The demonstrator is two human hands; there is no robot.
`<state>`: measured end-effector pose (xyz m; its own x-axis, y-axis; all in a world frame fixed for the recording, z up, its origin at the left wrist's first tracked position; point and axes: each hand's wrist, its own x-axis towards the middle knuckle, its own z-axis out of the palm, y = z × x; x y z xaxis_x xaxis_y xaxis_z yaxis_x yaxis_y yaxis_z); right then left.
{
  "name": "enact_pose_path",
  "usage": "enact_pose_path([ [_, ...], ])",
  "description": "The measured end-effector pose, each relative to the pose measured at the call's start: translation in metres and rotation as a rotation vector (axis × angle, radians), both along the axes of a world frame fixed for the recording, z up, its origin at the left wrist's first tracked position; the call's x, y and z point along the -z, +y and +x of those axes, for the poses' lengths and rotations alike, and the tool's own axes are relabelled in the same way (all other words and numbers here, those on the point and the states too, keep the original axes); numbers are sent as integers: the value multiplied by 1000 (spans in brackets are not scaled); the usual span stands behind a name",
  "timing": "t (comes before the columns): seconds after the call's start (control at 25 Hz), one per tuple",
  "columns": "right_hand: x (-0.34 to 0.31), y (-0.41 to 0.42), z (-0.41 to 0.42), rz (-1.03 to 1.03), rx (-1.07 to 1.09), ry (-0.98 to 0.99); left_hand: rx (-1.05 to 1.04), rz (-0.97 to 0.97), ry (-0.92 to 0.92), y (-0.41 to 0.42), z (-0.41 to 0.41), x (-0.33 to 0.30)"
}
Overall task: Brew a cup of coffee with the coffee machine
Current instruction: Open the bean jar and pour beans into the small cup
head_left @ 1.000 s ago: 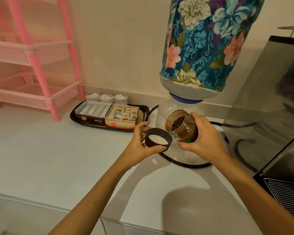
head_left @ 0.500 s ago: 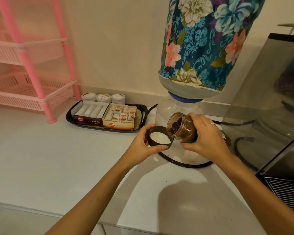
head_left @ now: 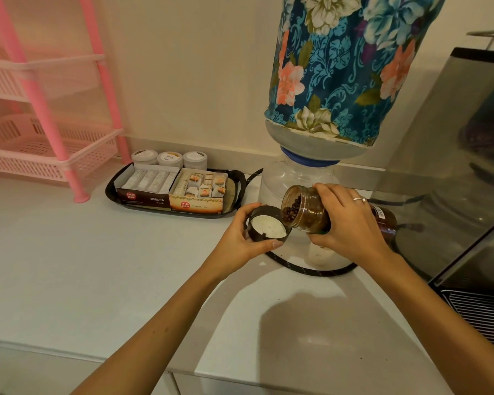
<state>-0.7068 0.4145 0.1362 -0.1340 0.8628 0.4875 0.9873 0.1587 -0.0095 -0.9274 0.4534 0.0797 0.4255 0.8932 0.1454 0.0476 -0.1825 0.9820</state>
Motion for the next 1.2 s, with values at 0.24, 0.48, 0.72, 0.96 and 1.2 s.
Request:
enact_pose_path([
  [0.24,2,1,-1,17,-7,-47,1,-3,11,2,-2,5],
  [0.48,3,1,-2,26,-6,-86,8,-23,-8,1,-3,8],
  [0.72,4,2,-5,15,15,-18,14,-32,-45,-1,-6,6],
  [0.96,13,3,-18,14,29,187,-12,-39,-78,-3,-15,0],
  [1.2,19,6,-42,36,-29,446,-45,-50,-114,-3,-31,-1],
])
